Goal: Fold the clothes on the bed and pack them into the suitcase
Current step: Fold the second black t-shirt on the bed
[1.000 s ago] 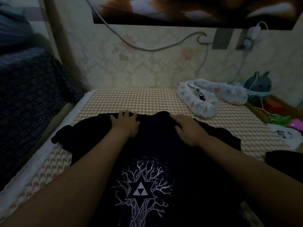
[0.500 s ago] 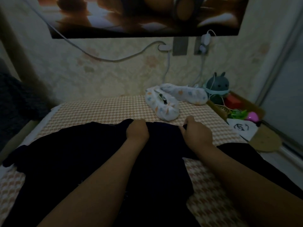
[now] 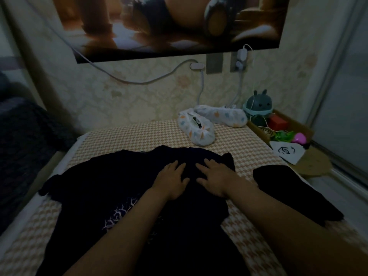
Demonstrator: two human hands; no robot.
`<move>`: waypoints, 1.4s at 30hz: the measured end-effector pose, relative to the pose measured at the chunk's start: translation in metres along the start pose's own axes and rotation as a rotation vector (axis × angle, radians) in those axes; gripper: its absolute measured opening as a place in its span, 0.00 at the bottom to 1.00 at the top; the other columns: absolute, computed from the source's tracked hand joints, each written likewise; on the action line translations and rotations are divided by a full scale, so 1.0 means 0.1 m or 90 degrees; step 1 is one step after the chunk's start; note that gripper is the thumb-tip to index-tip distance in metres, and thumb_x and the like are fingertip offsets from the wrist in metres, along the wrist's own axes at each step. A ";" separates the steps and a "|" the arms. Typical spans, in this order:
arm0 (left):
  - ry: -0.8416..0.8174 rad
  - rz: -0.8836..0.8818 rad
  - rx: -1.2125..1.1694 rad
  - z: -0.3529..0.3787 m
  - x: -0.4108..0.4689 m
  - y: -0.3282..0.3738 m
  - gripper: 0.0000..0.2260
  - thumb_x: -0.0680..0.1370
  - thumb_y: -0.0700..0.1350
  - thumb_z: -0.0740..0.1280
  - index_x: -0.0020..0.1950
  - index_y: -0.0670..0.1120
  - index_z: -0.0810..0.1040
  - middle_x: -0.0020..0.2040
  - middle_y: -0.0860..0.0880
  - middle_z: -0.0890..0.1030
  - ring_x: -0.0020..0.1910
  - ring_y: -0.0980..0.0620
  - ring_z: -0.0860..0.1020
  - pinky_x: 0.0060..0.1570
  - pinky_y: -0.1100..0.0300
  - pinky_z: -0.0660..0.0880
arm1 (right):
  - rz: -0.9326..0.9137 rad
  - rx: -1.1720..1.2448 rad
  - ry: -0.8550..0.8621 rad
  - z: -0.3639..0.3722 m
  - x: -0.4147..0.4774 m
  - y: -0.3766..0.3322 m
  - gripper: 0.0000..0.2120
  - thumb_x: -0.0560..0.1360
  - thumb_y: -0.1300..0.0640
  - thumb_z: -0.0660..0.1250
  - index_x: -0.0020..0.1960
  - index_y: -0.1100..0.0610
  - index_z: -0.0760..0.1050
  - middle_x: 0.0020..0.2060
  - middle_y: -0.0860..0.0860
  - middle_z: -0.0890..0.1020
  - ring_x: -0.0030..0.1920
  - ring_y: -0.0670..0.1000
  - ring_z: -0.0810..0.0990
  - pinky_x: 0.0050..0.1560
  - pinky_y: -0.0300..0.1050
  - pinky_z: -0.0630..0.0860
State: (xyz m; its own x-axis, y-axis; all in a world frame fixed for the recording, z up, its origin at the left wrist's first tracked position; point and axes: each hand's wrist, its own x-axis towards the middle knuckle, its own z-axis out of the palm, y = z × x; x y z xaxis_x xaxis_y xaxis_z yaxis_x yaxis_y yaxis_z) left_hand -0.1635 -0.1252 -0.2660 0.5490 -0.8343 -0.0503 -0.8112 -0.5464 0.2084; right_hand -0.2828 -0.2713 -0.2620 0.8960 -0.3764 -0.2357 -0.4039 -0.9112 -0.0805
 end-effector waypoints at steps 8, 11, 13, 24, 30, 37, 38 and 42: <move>0.012 0.065 0.056 -0.21 -1.16 0.11 0.23 0.79 0.57 0.61 0.72 0.51 0.64 0.68 0.48 0.67 0.66 0.46 0.65 0.63 0.51 0.68 | -0.069 0.030 0.117 -0.06 -1.08 -0.40 0.21 0.78 0.47 0.61 0.70 0.49 0.68 0.63 0.53 0.69 0.62 0.55 0.70 0.58 0.48 0.70; -0.017 0.080 0.029 -0.28 -1.59 0.16 0.17 0.79 0.56 0.63 0.64 0.50 0.68 0.61 0.49 0.70 0.59 0.49 0.70 0.56 0.55 0.70 | -0.020 0.045 0.017 -0.06 -1.43 -0.57 0.21 0.79 0.45 0.60 0.69 0.51 0.67 0.59 0.54 0.75 0.57 0.55 0.76 0.48 0.45 0.72; -0.034 0.086 0.018 -0.29 -1.86 0.20 0.13 0.79 0.56 0.63 0.58 0.50 0.69 0.57 0.50 0.72 0.52 0.52 0.71 0.50 0.57 0.69 | 0.027 -0.030 -0.024 -0.01 -1.61 -0.63 0.26 0.80 0.41 0.55 0.74 0.52 0.60 0.62 0.55 0.76 0.58 0.56 0.76 0.48 0.46 0.71; -0.111 0.121 0.129 -0.31 -2.66 0.48 0.43 0.64 0.77 0.62 0.69 0.50 0.63 0.60 0.52 0.68 0.56 0.52 0.68 0.54 0.54 0.71 | -0.021 0.042 0.169 -0.13 -2.04 -0.62 0.11 0.75 0.65 0.60 0.54 0.53 0.66 0.46 0.55 0.76 0.41 0.55 0.74 0.37 0.50 0.70; -0.077 0.100 0.143 -0.35 -2.73 0.37 0.20 0.72 0.54 0.68 0.61 0.48 0.73 0.56 0.49 0.73 0.56 0.49 0.74 0.50 0.54 0.76 | -0.130 0.054 0.091 -0.09 -2.13 -0.76 0.15 0.69 0.42 0.72 0.52 0.46 0.74 0.50 0.47 0.69 0.47 0.50 0.73 0.46 0.46 0.73; -0.143 0.039 0.127 -0.62 -2.73 0.20 0.12 0.74 0.45 0.68 0.58 0.48 0.78 0.53 0.49 0.79 0.51 0.49 0.78 0.44 0.58 0.76 | -0.164 0.050 0.011 -0.08 -1.99 -0.92 0.08 0.73 0.47 0.72 0.44 0.49 0.75 0.43 0.43 0.75 0.46 0.48 0.75 0.43 0.41 0.71; -0.139 0.034 0.157 -0.68 -2.70 0.13 0.12 0.75 0.45 0.68 0.57 0.48 0.79 0.53 0.49 0.79 0.52 0.48 0.78 0.44 0.57 0.76 | -0.153 0.081 0.030 -0.15 -1.93 -0.91 0.06 0.74 0.48 0.70 0.43 0.49 0.76 0.41 0.43 0.76 0.44 0.47 0.76 0.42 0.41 0.71; -0.057 -0.058 0.242 -0.97 -2.40 -0.25 0.04 0.77 0.45 0.64 0.45 0.47 0.77 0.42 0.49 0.76 0.42 0.49 0.77 0.39 0.56 0.74 | -0.066 0.162 0.111 -0.47 -1.65 -0.87 0.06 0.76 0.51 0.68 0.42 0.52 0.79 0.40 0.46 0.80 0.42 0.49 0.78 0.40 0.44 0.73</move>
State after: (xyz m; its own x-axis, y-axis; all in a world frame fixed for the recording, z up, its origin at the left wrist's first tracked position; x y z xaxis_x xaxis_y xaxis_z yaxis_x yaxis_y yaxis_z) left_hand -0.2553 0.0958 -0.1639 0.6160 -0.7753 -0.1399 -0.7860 -0.5928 -0.1756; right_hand -0.3866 -0.1379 -0.1711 0.9441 -0.3265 -0.0466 -0.3222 -0.8832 -0.3408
